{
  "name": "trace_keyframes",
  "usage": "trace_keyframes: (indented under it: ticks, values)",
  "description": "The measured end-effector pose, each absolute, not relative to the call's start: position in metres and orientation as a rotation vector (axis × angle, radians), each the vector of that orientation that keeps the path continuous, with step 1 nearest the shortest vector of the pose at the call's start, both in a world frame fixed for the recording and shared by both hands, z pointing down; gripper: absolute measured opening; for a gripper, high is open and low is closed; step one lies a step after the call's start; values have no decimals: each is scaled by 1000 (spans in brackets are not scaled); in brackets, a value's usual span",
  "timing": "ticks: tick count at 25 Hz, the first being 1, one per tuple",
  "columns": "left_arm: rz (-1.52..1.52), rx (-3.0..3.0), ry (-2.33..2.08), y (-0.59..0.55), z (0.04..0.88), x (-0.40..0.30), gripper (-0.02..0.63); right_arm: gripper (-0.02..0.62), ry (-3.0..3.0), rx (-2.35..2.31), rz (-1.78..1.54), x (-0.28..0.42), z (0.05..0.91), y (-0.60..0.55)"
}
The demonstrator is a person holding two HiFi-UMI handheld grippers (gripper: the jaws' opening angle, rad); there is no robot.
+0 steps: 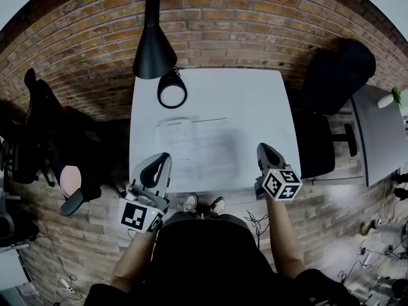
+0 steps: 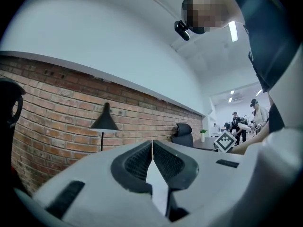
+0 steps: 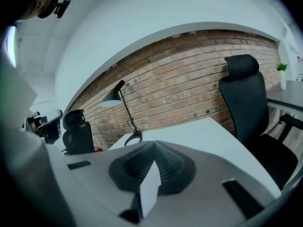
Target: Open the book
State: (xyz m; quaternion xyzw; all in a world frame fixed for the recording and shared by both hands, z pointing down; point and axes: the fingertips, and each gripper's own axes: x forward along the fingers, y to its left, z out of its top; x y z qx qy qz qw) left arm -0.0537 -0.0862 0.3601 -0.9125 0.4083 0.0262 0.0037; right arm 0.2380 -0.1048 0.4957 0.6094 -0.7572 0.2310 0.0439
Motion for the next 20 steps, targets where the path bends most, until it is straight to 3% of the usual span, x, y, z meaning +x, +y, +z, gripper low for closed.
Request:
trace_keyframes:
  ticks: [20]
  values:
    - [150, -2768, 1376, -83, 334, -78, 31, 14, -2471, 1914, 2, 236, 299, -82]
